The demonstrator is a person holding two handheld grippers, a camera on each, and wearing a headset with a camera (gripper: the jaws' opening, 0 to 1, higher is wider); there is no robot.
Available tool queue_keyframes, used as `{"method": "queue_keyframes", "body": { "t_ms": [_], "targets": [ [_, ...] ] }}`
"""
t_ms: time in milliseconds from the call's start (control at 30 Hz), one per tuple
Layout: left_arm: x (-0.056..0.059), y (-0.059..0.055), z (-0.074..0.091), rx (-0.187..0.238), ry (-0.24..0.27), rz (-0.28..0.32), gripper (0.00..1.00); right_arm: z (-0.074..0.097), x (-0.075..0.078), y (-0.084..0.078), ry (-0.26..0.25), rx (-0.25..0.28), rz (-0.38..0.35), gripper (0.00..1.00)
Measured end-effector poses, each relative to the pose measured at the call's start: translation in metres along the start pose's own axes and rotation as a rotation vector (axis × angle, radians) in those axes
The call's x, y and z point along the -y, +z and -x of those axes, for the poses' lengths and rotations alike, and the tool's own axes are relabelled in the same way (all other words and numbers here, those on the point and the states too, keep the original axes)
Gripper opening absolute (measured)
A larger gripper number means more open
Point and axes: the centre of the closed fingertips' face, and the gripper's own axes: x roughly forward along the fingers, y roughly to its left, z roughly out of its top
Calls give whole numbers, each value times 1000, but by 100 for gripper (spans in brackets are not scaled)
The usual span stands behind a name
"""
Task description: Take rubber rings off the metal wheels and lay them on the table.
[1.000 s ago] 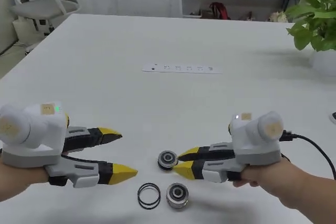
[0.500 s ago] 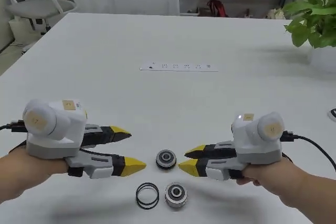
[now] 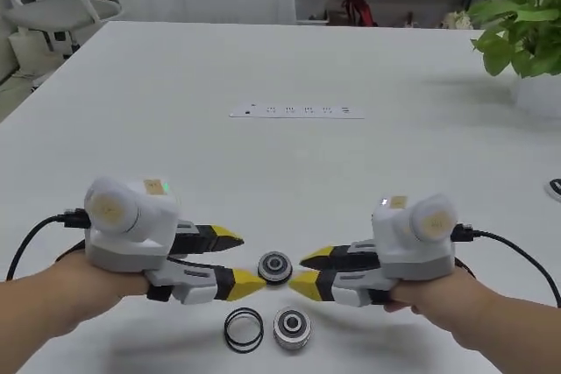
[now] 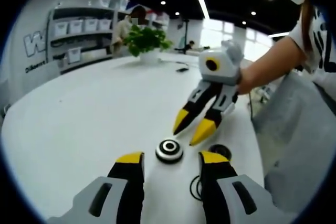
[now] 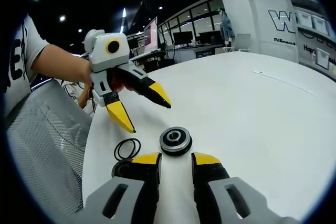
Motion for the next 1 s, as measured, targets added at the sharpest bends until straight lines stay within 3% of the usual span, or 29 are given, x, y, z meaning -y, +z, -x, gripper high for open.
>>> {"method": "queue_keyframes", "body": {
  "t_ms": [500,700,1000],
  "targets": [
    [-1,-4,-20,-47,-1,-21,32,-9,1,-1,-11,-5,6,21],
    [3,-1,-29,-54,-13,-32,27,-10,-2,-3,-3,-7,4,21],
    [-1,-1,-33,-62,-1,-21,20,-10,-1,-3,-2,0,-6,21]
  ]
}}
